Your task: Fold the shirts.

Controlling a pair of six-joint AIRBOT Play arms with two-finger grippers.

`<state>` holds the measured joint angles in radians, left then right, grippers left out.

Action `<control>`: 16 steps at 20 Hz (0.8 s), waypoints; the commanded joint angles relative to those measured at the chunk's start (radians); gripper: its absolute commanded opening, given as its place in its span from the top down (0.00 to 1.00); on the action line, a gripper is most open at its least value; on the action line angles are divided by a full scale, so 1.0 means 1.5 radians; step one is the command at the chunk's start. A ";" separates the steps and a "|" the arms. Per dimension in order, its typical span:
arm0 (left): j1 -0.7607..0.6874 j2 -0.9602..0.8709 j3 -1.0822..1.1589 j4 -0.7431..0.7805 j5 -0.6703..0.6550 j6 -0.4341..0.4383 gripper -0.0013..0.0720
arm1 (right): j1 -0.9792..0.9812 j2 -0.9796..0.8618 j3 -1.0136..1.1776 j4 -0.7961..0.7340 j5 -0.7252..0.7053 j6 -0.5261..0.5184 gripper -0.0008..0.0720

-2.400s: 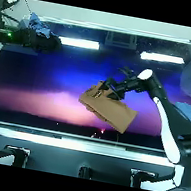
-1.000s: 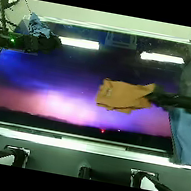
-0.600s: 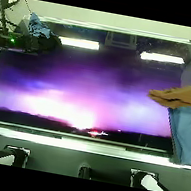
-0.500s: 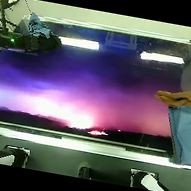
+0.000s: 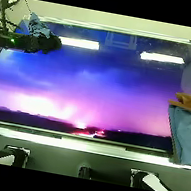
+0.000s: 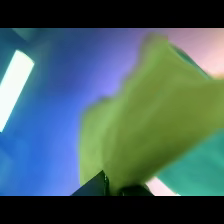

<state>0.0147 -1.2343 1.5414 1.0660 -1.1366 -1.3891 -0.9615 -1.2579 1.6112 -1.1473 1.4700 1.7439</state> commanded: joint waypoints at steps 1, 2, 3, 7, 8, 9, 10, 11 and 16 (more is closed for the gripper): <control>0.000 0.001 0.000 0.000 0.004 0.004 0.95 | -0.031 -0.001 -0.030 -0.207 0.203 -0.012 0.93; 0.000 0.001 0.000 0.000 0.004 0.004 0.95 | -0.031 -0.001 -0.056 -0.267 0.210 -0.012 0.93; 0.000 0.001 0.000 0.000 0.003 0.004 0.95 | -0.031 -0.001 -0.084 -0.290 0.207 -0.011 0.93; 0.001 0.001 0.000 0.000 0.002 0.004 0.95 | -0.031 -0.001 -0.230 -0.297 0.130 -0.011 0.93; 0.000 0.001 0.000 0.000 0.002 0.004 0.95 | -0.031 -0.001 -0.266 -0.304 0.112 -0.011 0.93; 0.000 0.000 0.000 0.000 0.002 0.003 0.95 | -0.031 -0.001 -0.298 -0.315 0.102 -0.011 0.93; 0.000 0.000 0.000 0.000 0.002 0.003 0.95 | -0.031 -0.001 -0.328 -0.333 0.092 -0.012 0.93; 0.000 -0.001 0.000 0.000 0.002 0.001 0.95 | -0.031 -0.001 -0.348 -0.360 0.077 -0.011 0.92; 0.001 0.003 0.014 -0.003 -0.001 0.000 0.95 | -0.030 0.001 -0.263 -0.374 0.009 -0.033 0.06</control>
<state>0.0147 -1.2343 1.5467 1.0657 -1.1355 -1.3869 -1.0077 -1.2579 1.1591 -1.6814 1.5482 1.7195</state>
